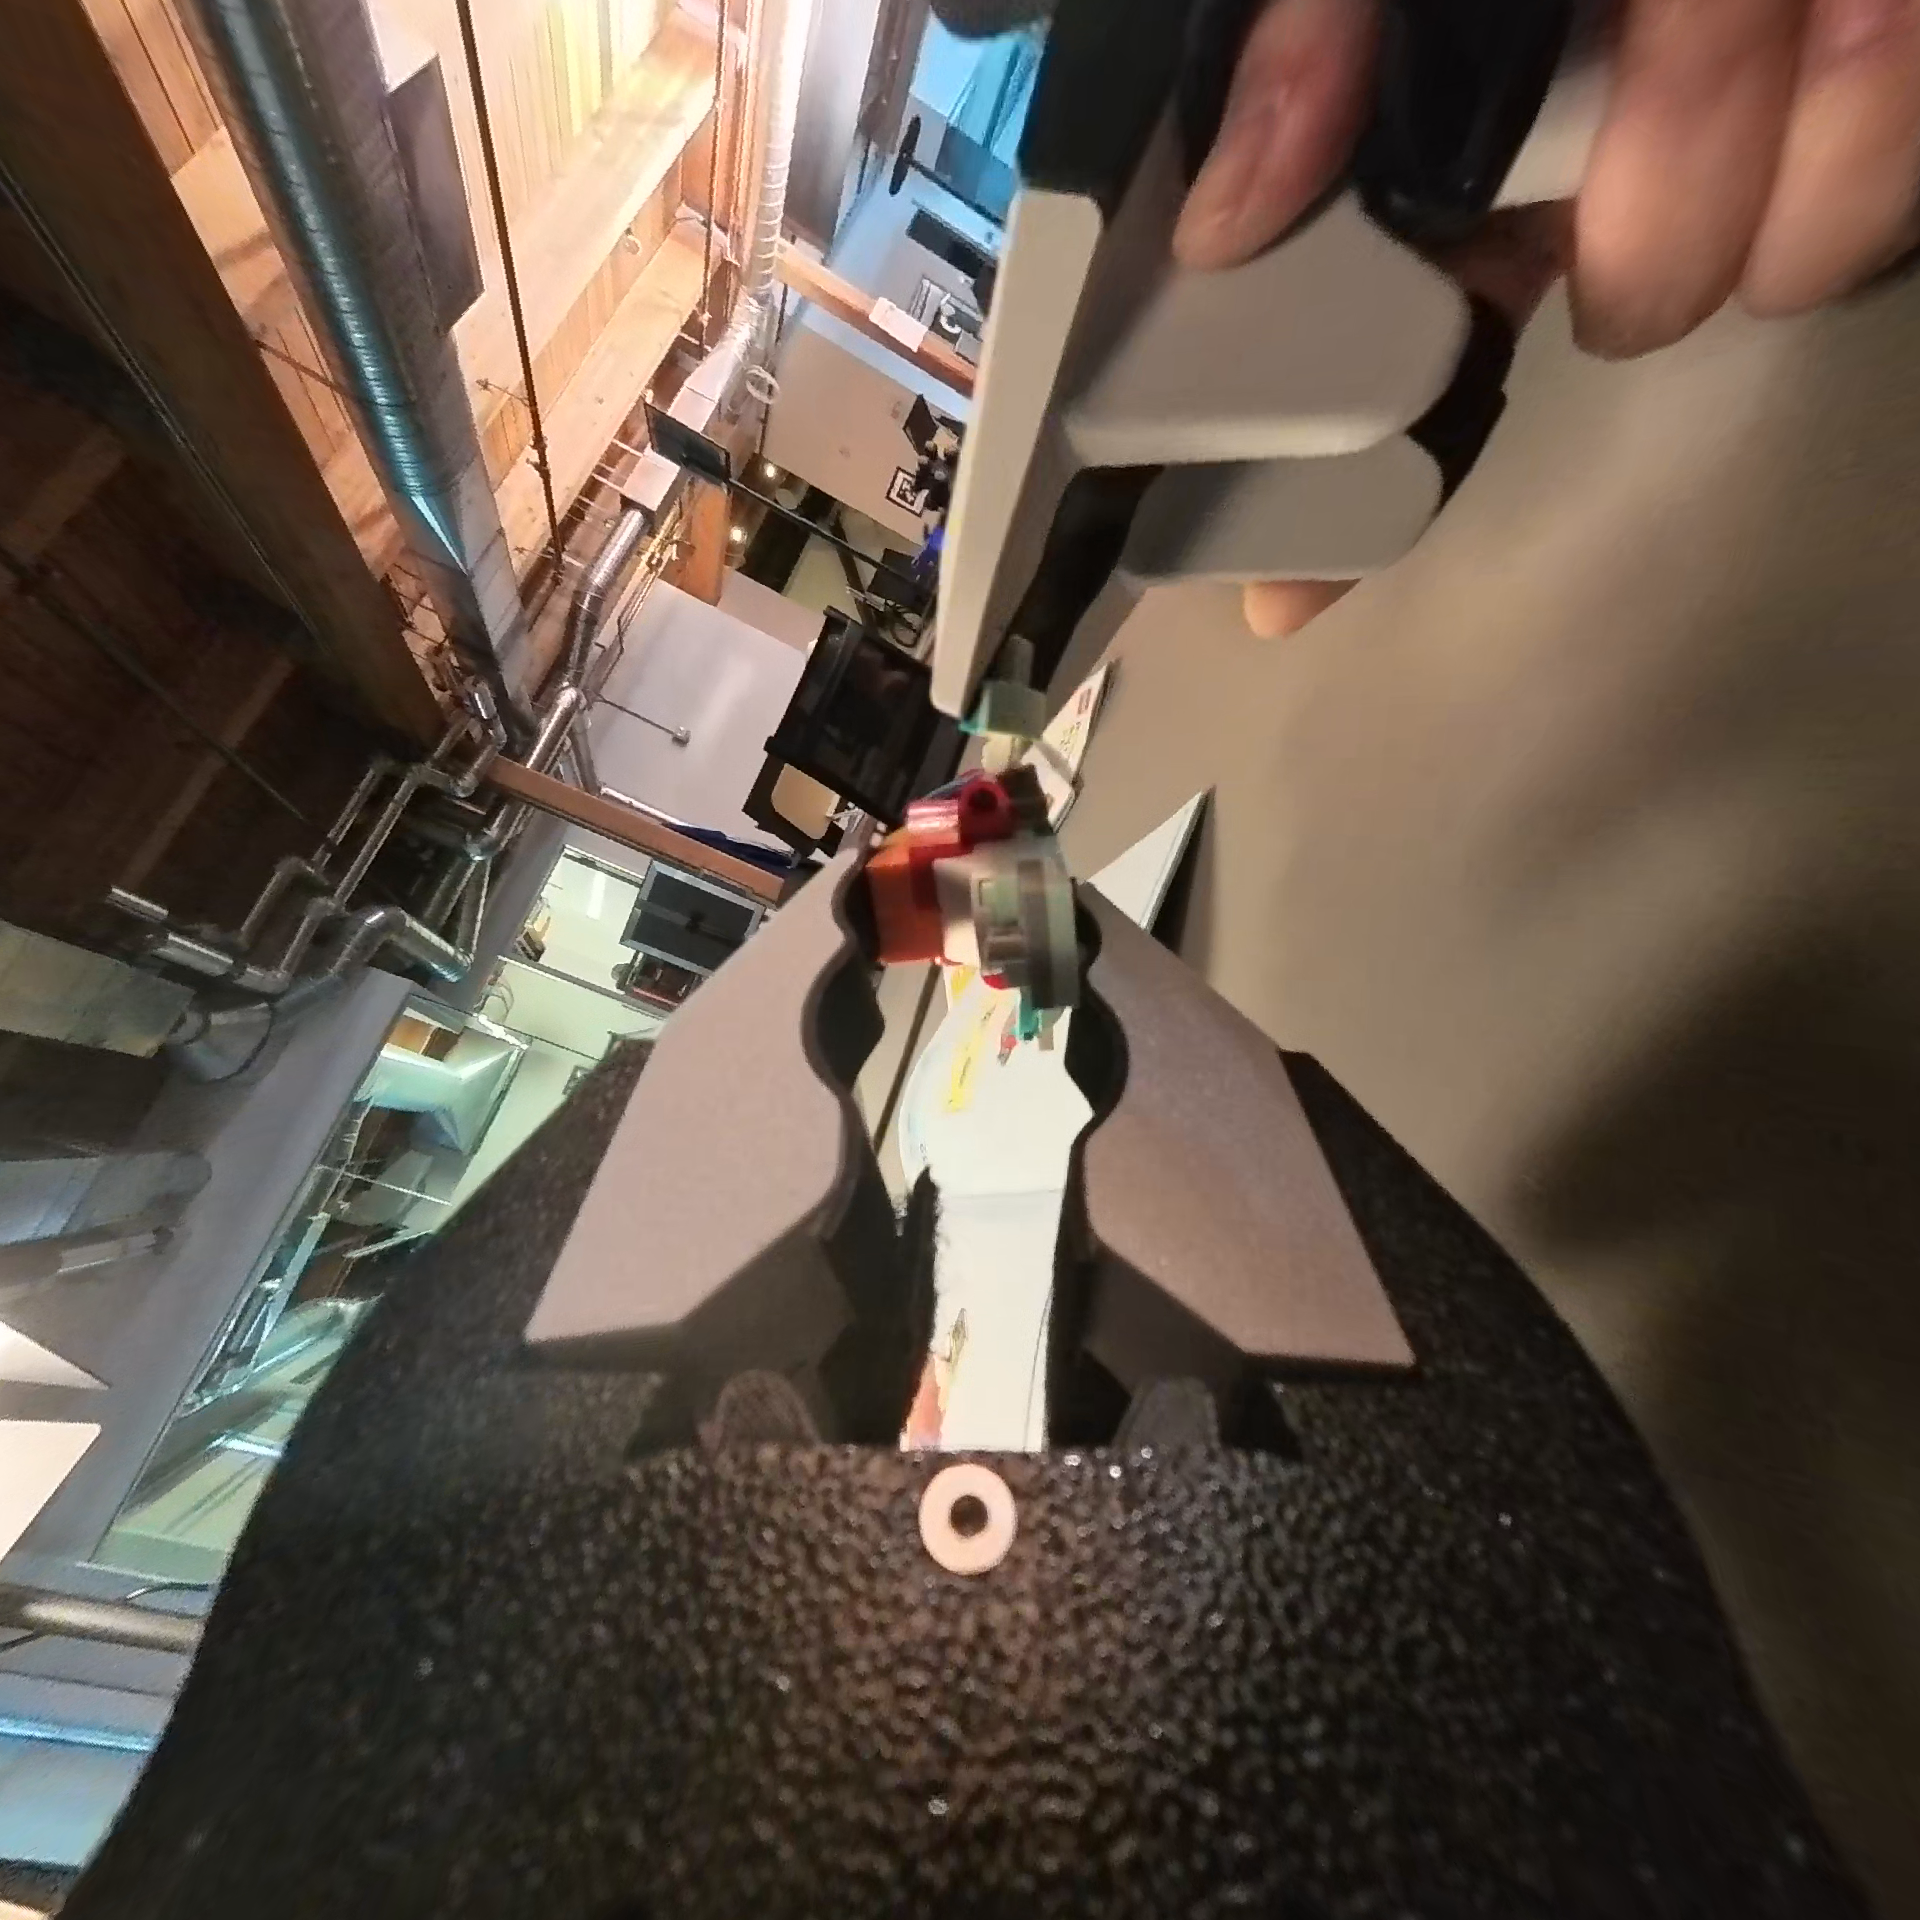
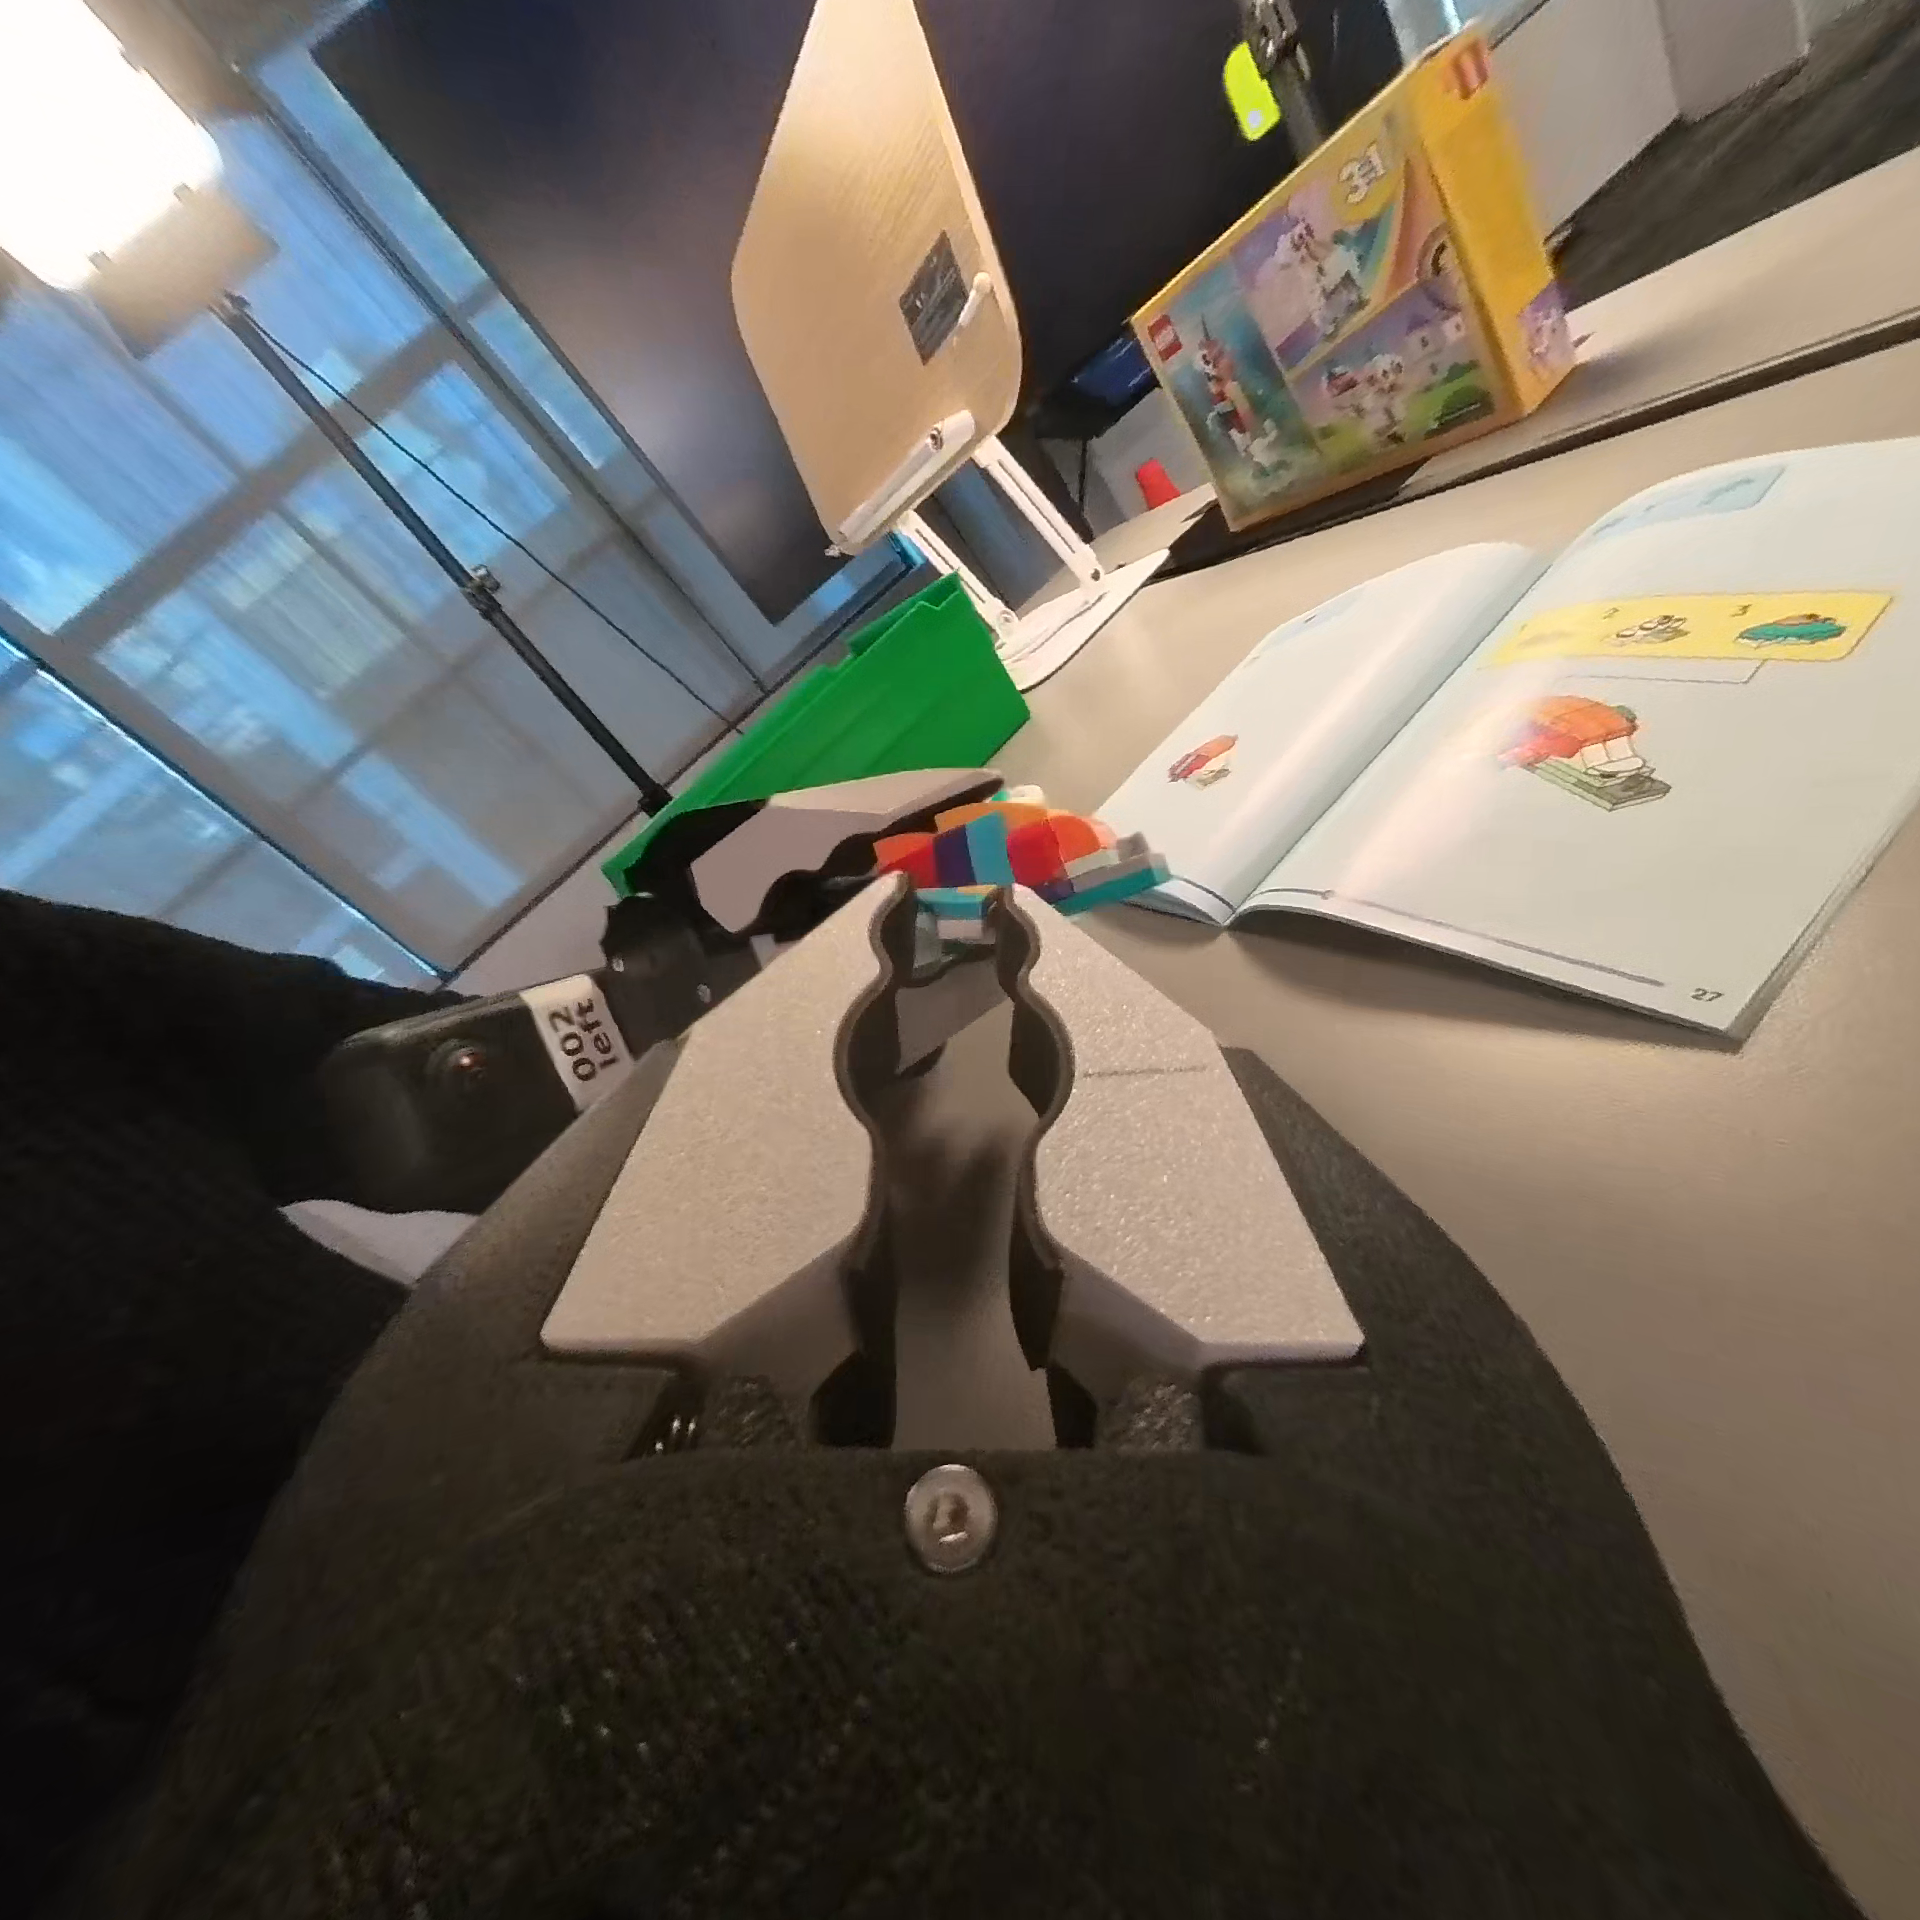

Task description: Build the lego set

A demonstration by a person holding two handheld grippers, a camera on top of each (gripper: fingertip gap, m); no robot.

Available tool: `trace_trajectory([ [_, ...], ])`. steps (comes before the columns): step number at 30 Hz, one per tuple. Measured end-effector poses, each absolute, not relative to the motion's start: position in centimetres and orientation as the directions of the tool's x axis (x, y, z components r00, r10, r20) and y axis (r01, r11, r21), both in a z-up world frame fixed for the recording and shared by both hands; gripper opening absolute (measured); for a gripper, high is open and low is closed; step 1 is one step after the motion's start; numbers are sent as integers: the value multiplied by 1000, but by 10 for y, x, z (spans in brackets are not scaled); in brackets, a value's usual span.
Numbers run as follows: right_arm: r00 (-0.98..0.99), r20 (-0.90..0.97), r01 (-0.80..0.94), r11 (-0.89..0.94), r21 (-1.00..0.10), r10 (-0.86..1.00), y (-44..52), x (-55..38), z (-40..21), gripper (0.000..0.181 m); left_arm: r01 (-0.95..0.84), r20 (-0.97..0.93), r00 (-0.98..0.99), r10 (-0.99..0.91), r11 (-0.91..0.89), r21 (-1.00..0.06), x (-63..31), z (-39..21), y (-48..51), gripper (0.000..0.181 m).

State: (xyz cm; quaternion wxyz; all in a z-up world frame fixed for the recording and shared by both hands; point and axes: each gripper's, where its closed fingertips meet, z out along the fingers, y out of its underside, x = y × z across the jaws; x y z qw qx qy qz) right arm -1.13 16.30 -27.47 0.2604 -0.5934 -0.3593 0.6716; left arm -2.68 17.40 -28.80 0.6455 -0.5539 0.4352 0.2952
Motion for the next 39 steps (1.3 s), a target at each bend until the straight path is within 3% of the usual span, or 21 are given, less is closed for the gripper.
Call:
trace_trajectory([
  [9,-32,-351,65,-349,-935,936,163,-14,-276,14,-845,-866,487,-115,188,-501,-31,-289,178,31],
  [12,-62,-432,54,-429,-902,900,164,-11,-274,14,-864,-877,471,-91,152,-480,-42,-289,182,31],
  [20,-49,-418,98,-412,-906,907,164,-13,-281,14,-917,-939,337,-71,202,-344,-34,-292,177,31],
  [39,-69,-454,152,-441,-885,888,162,-11,-287,14,-920,-945,316,-82,219,-327,-31,-295,177,31],
])
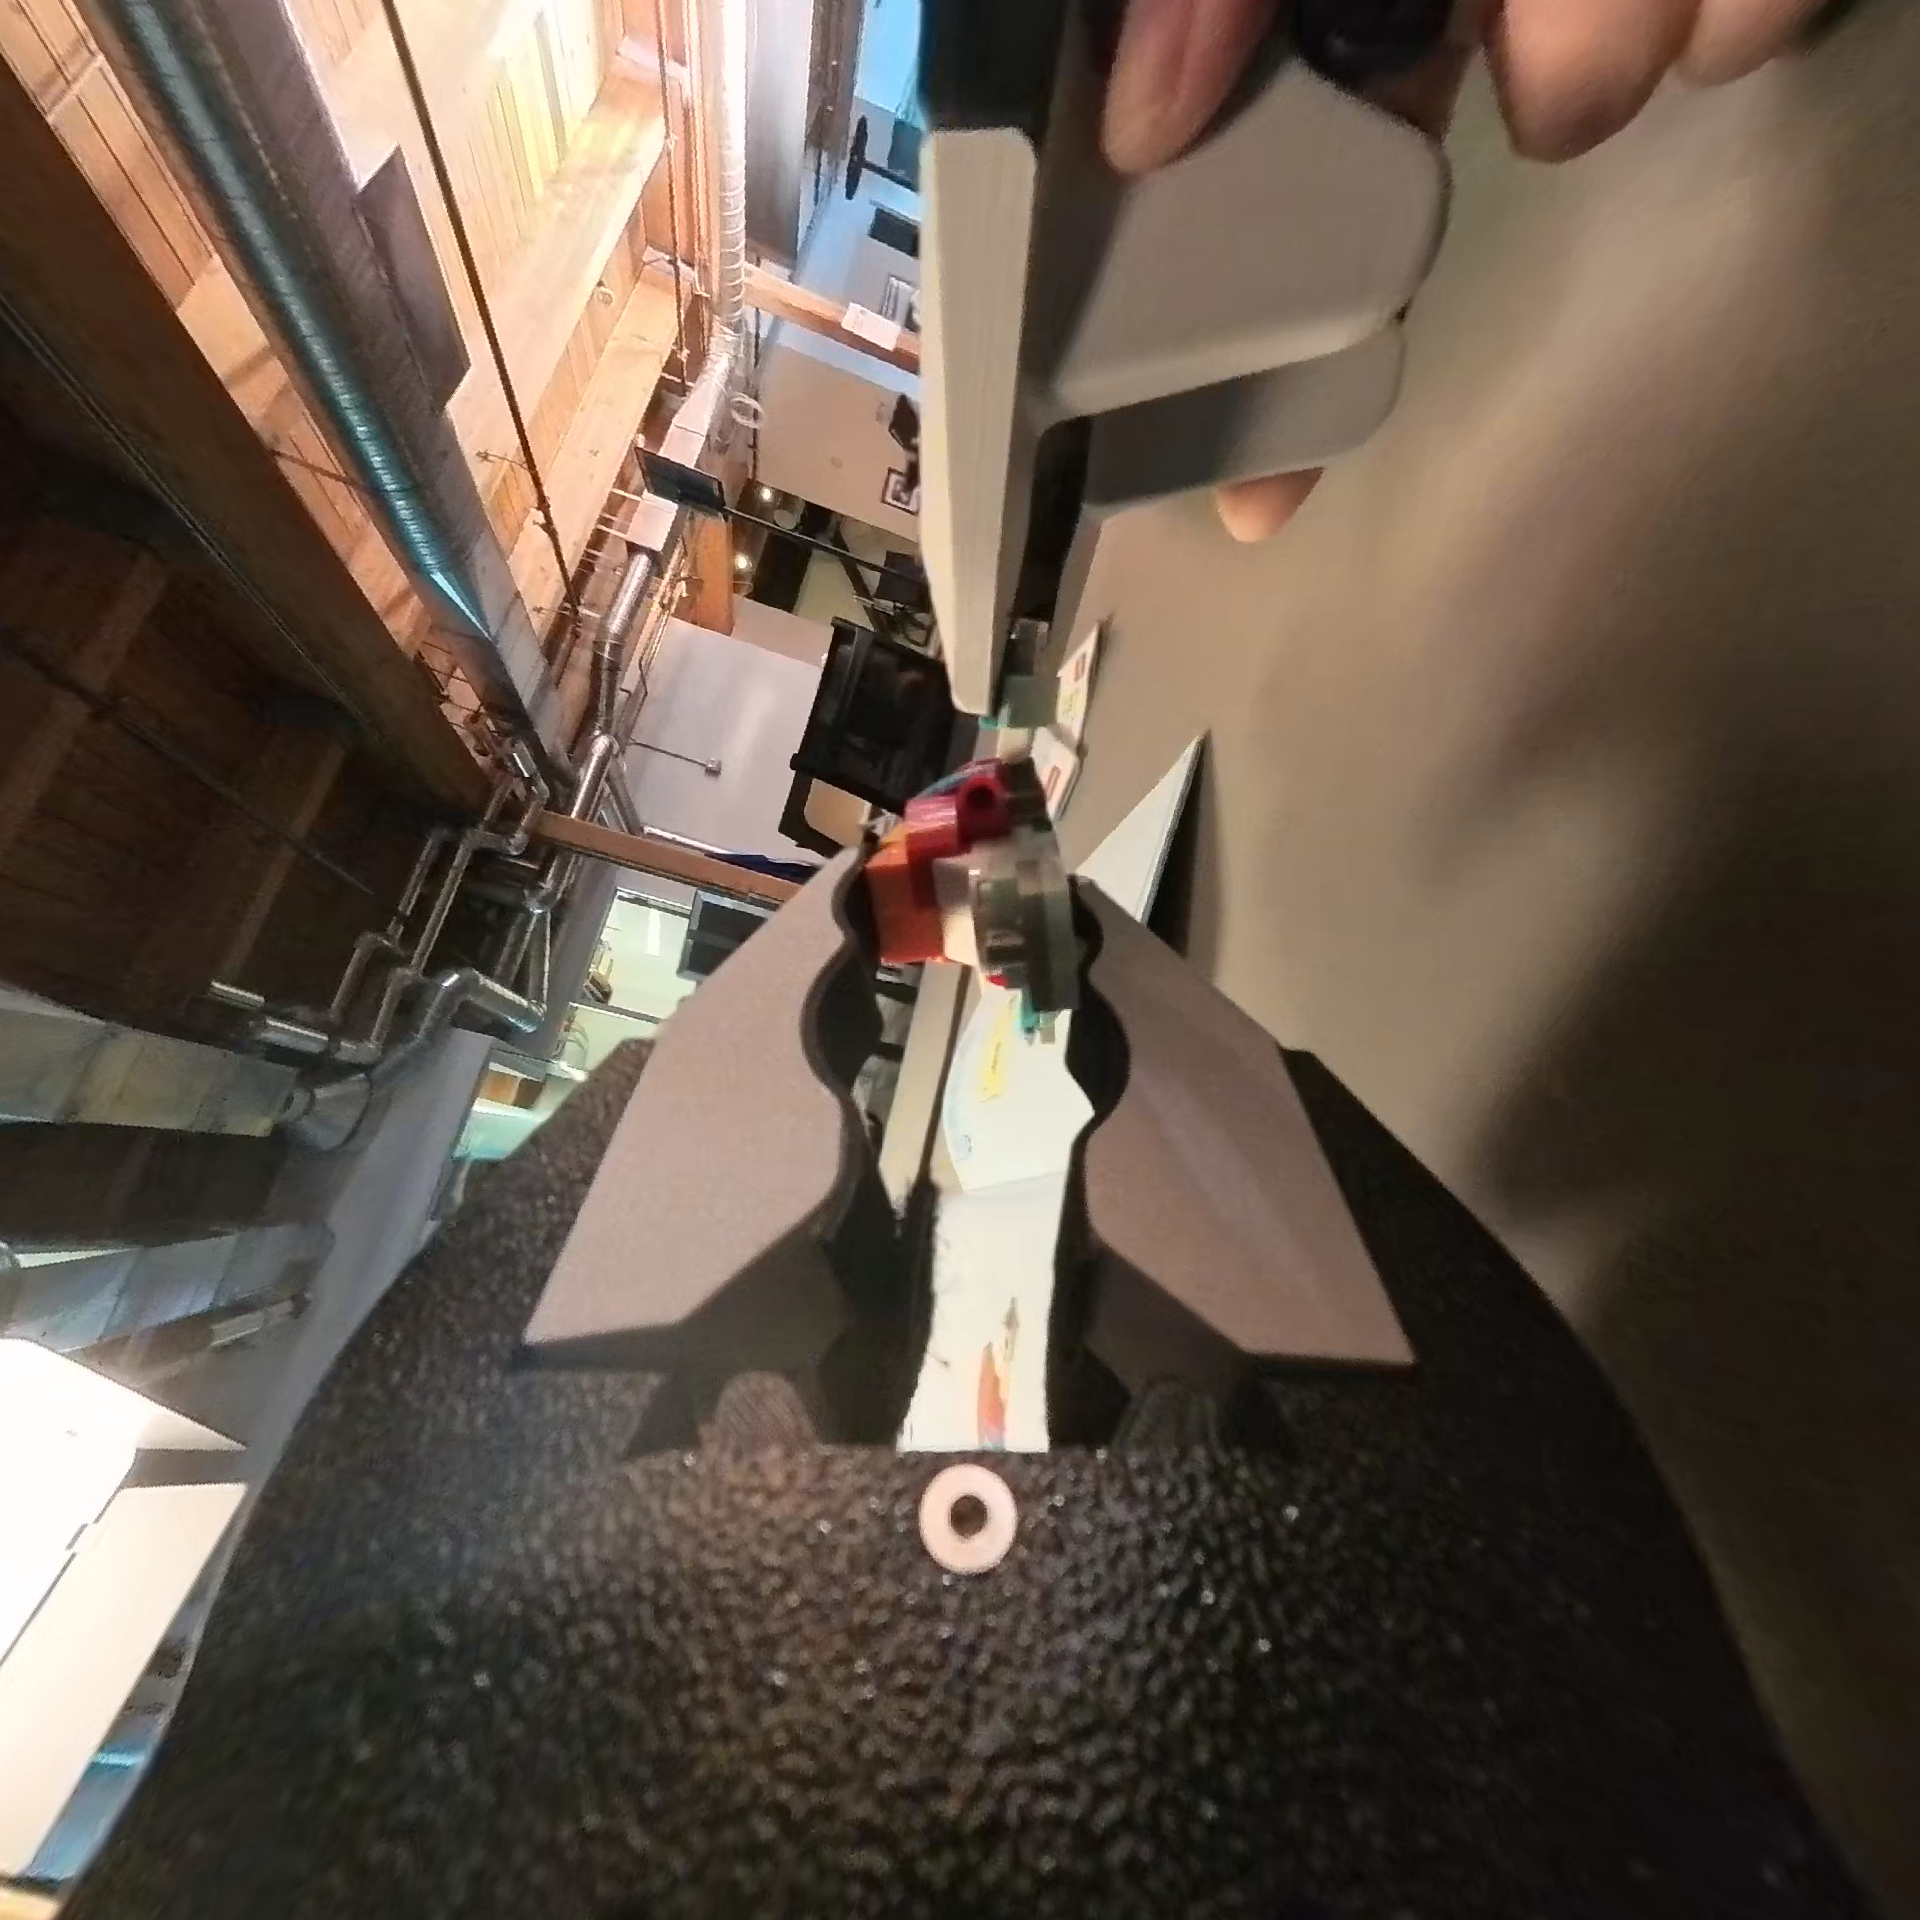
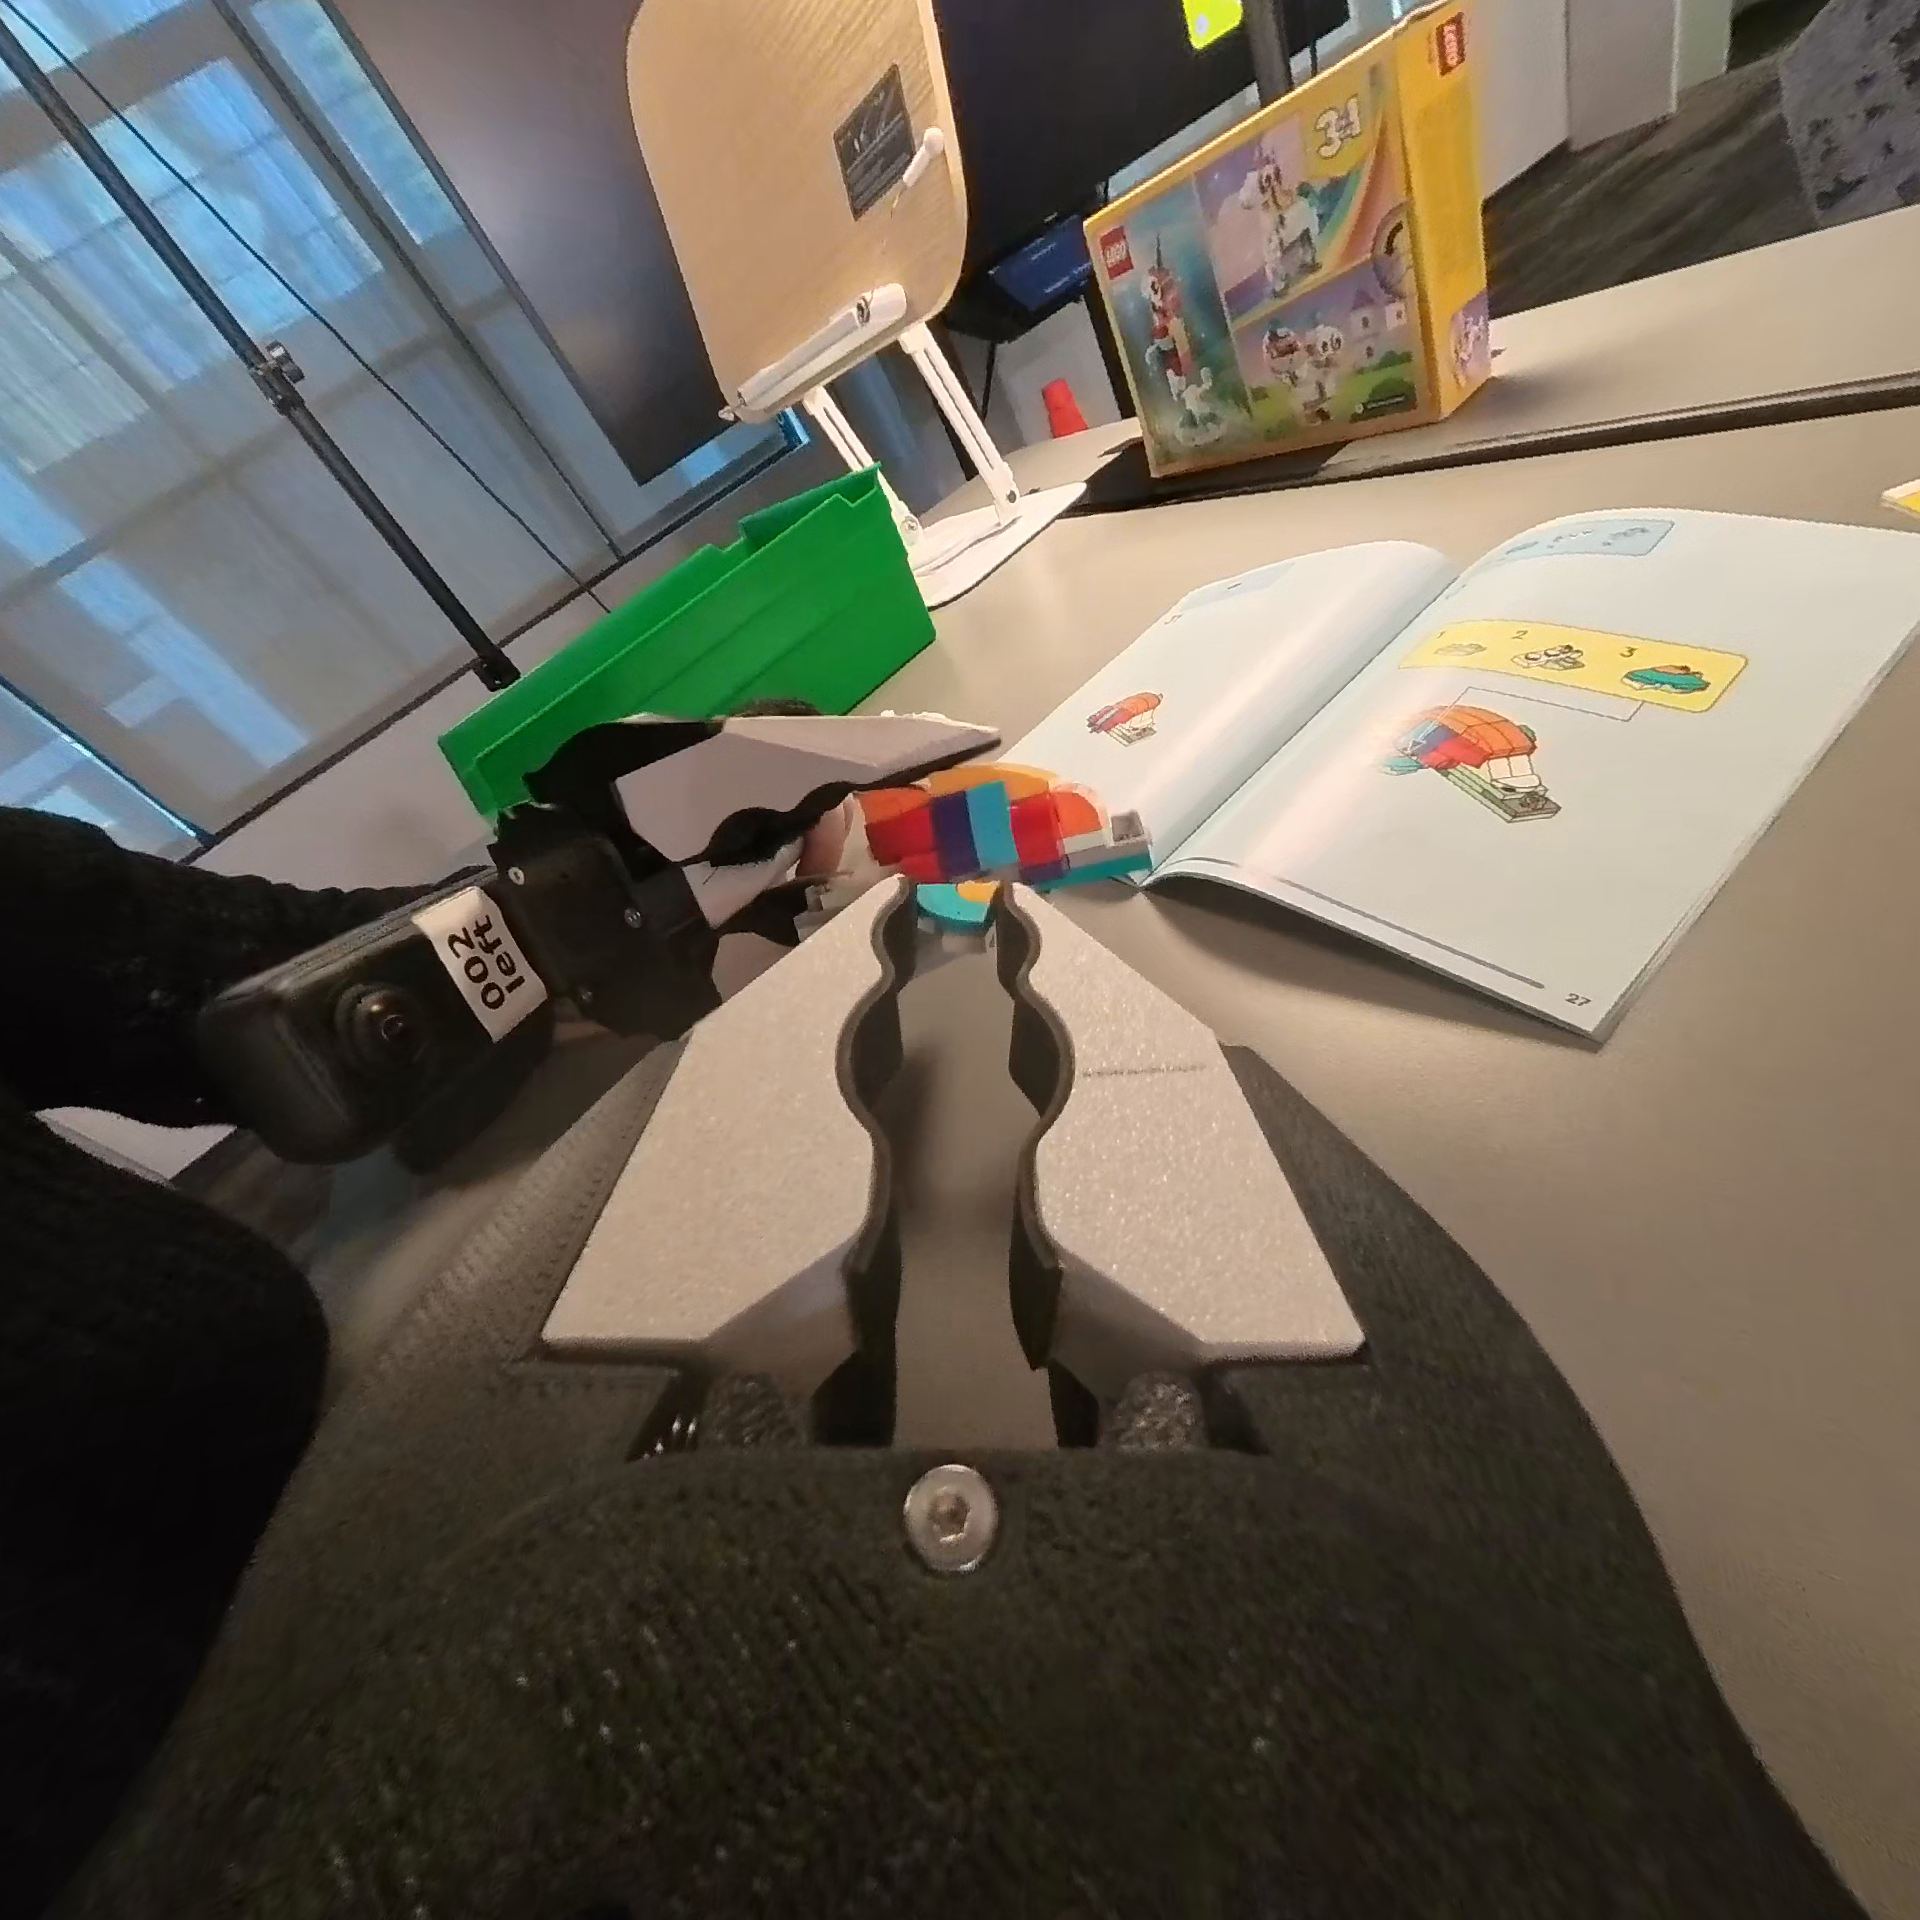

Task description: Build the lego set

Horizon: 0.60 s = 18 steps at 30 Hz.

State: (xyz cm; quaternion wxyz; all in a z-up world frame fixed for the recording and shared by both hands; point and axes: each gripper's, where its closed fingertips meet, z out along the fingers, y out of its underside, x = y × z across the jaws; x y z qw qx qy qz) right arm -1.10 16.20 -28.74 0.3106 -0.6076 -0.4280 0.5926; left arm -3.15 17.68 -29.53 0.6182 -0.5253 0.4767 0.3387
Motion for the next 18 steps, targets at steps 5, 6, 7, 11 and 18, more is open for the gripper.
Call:
trace_trajectory([
  [5,-78,-465,161,-449,-879,882,161,-11,-288,14,-924,-949,304,-79,218,-314,-32,-296,176,31],
  [6,-79,-468,162,-452,-877,880,161,-11,-288,14,-923,-949,305,-81,219,-316,-32,-296,176,31],
  [7,-82,-471,165,-454,-876,878,161,-11,-288,14,-921,-947,309,-85,220,-320,-31,-296,176,31],
  [11,-98,-489,171,-469,-866,867,161,-10,-288,14,-916,-943,320,-93,223,-333,-30,-297,175,31],
  [18,-113,-505,183,-482,-857,855,159,-9,-289,14,-916,-945,312,-97,233,-326,-30,-297,174,31],
])
